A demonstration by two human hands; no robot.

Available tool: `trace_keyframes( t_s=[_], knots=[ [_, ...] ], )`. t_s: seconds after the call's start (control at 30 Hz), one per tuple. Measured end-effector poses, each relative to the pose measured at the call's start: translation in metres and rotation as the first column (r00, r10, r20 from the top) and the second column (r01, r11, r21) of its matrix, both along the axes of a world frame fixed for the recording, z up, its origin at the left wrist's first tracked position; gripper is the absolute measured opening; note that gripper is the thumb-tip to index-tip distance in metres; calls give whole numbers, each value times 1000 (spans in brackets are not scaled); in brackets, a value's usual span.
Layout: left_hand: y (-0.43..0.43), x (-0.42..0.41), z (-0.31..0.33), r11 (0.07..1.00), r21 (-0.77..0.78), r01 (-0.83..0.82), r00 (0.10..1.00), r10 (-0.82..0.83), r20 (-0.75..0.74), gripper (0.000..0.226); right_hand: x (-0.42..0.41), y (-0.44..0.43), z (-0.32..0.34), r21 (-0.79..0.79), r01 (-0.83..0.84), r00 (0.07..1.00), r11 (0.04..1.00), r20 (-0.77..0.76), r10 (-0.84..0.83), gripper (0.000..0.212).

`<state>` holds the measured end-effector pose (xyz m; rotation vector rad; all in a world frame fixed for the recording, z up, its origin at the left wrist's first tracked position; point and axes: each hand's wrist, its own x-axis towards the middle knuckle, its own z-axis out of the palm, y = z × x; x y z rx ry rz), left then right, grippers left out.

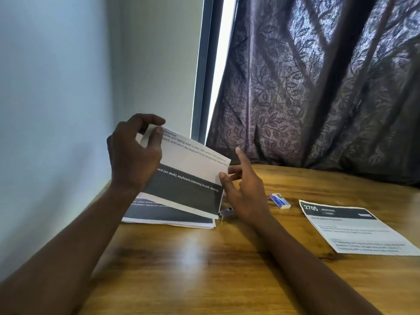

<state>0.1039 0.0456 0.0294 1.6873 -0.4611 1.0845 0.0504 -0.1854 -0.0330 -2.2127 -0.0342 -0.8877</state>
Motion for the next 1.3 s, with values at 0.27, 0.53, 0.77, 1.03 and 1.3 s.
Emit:
trace_keyframes(
  t_s=[0.27, 0.53, 0.77, 1.03, 1.3],
  knots=[
    [-11, -2, -11, 979, 184, -91, 988, 65, 140, 13, -5, -14, 6, 162, 63, 971, 985, 216, -98, 27],
    [-17, 2, -28, 806, 551, -217, 973, 129, 193, 49, -7, -20, 14, 127, 143, 922, 982, 343, -179, 8],
    [-25, 3, -33, 774, 561, -295, 939, 127, 318, 16, -7, -14, 18, 111, 77, 937, 991, 333, -110, 32],
    [-24, 0, -29, 706, 651, -279, 953, 123, 275, 7, -6, 0, 13, -306, 250, 900, 919, 424, -103, 18],
    [-33, -11, -30, 650, 722, -236, 966, 72, 250, 23, -6, 10, 8, -331, 138, 945, 933, 326, -23, 17]
  ],
)
